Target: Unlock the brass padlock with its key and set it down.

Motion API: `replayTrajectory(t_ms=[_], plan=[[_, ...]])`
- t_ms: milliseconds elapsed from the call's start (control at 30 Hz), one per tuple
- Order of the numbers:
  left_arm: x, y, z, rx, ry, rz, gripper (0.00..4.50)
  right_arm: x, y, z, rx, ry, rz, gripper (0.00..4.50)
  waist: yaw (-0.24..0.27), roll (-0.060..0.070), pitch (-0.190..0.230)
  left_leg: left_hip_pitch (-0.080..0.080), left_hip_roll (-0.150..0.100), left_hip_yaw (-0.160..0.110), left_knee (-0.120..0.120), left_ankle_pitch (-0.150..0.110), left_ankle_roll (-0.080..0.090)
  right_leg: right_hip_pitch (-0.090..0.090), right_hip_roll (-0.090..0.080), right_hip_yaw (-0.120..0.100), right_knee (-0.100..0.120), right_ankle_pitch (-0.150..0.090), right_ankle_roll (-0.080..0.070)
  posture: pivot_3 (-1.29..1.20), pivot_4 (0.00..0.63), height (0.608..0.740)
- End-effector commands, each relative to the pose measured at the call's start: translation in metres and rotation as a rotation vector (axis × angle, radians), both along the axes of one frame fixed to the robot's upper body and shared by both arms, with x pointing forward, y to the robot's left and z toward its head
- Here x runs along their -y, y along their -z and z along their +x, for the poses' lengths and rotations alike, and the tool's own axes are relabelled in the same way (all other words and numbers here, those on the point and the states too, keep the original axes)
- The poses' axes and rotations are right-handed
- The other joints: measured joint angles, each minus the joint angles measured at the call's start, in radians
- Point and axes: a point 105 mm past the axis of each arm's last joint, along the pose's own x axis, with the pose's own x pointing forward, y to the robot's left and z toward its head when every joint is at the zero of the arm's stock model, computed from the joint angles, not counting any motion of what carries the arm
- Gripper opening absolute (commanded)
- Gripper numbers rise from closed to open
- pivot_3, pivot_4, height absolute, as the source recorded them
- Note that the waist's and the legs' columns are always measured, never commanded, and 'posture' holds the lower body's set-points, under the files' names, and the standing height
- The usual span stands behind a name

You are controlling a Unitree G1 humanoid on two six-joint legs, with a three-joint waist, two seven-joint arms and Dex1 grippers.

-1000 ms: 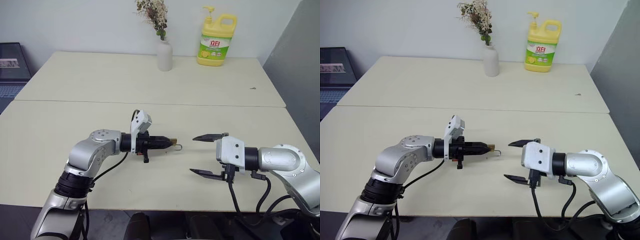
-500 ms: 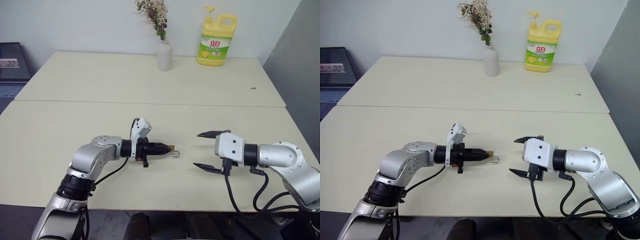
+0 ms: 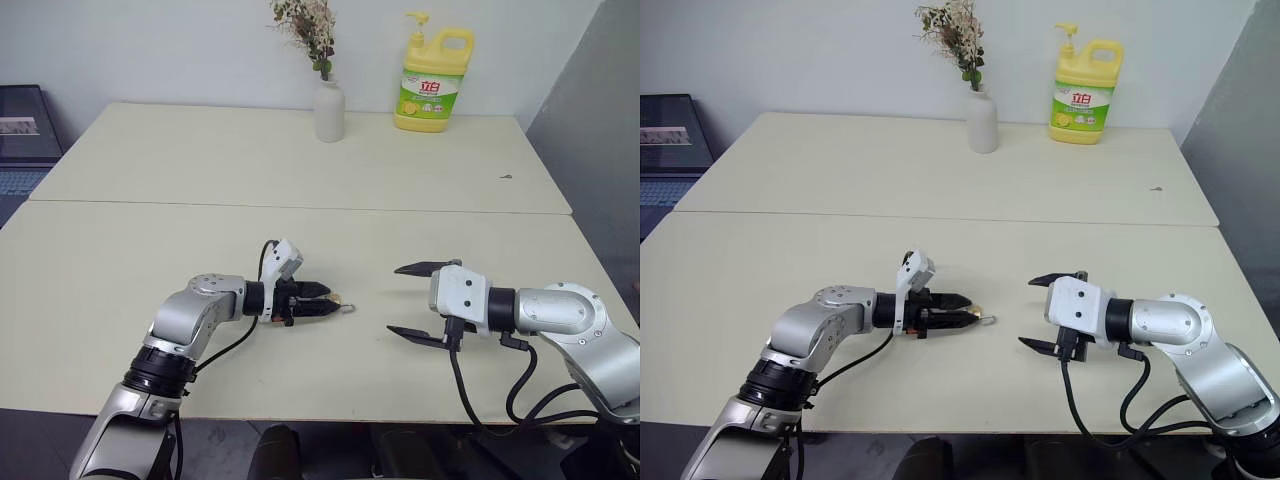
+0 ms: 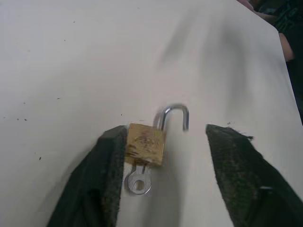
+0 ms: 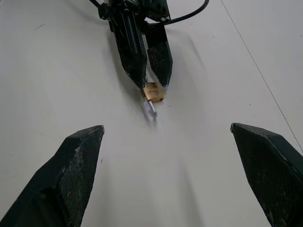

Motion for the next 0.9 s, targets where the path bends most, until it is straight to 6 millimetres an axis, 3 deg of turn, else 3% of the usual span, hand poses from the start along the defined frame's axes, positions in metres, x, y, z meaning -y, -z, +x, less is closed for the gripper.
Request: replayTrajectory(t_ms=[33, 67, 200, 267, 367, 600, 733, 900], plan=[[-0.007, -0.017, 0.009, 0.116, -0.021, -0.009, 3.97, 0.0, -0.006, -0.005, 0.016, -0.016, -0.002, 4.5, 0.0, 0.0, 0.0, 0.0, 0.0, 0.0, 0.0, 0.0, 0.0, 0.0, 0.0, 0.0, 0.0, 0.0, 0.0, 0.0, 0.15, 0.74], [-0.011, -0.025, 0.012, 0.18, -0.029, -0.001, 4.28, 0.001, -0.006, -0.005, 0.014, -0.013, -0.002, 4.5, 0.0, 0.0, 0.0, 0.0, 0.0, 0.0, 0.0, 0.0, 0.0, 0.0, 0.0, 0.0, 0.0, 0.0, 0.0, 0.0, 0.15, 0.74], [-0.025, -0.056, 0.014, 0.366, -0.038, 0.024, 4.28, 0.003, -0.004, -0.006, 0.006, -0.002, 0.005, 4.5, -0.001, 0.0, 0.0, 0.0, 0.0, 0.0, 0.0, 0.0, 0.0, 0.0, 0.0, 0.0, 0.0, 0.0, 0.0, 0.0, 0.15, 0.74], [-0.037, -0.062, 0.008, 0.432, -0.022, 0.09, 4.28, 0.003, -0.003, -0.008, -0.002, 0.006, 0.014, 4.5, -0.001, 0.0, 0.0, 0.0, 0.0, 0.0, 0.0, 0.0, 0.0, 0.0, 0.0, 0.0, 0.0, 0.0, 0.0, 0.0, 0.15, 0.74], [-0.056, -0.062, -0.003, 0.539, -0.006, 0.211, 4.28, 0.005, 0.001, -0.009, -0.014, 0.023, 0.025, 4.5, -0.003, 0.0, 0.0, 0.0, 0.0, 0.001, -0.001, 0.0, 0.0, 0.0, 0.0, 0.001, -0.001, 0.0, 0.0, 0.0, 0.15, 0.74], [-0.079, -0.056, -0.031, 0.579, 0.033, 0.344, 4.28, 0.011, 0.008, -0.006, -0.044, 0.069, 0.05, 4.5, -0.001, 0.0, 0.0, 0.0, 0.001, 0.001, -0.001, 0.0, 0.0, 0.0, -0.001, 0.001, -0.001, 0.0, 0.0, 0.0, 0.15, 0.74], [-0.079, -0.054, -0.058, 0.5, 0.081, 0.292, 4.28, 0.012, 0.015, -0.012, -0.096, 0.044, 0.065, 4.5, -0.002, 0.0, 0.0, 0.001, 0.002, 0.002, -0.001, 0.0, 0.0, 0.0, -0.001, 0.001, -0.001, 0.0, 0.0, 0.0, 0.15, 0.74], [-0.074, -0.055, -0.066, 0.492, 0.129, 0.278, 4.28, 0.01, 0.017, -0.01, -0.1, 0.021, 0.057, 4.5, -0.001, 0.001, 0.001, 0.001, 0.002, 0.002, -0.001, 0.0, 0.0, 0.0, -0.001, 0.001, -0.001, 0.0, 0.0, 0.0, 0.15, 0.74]])
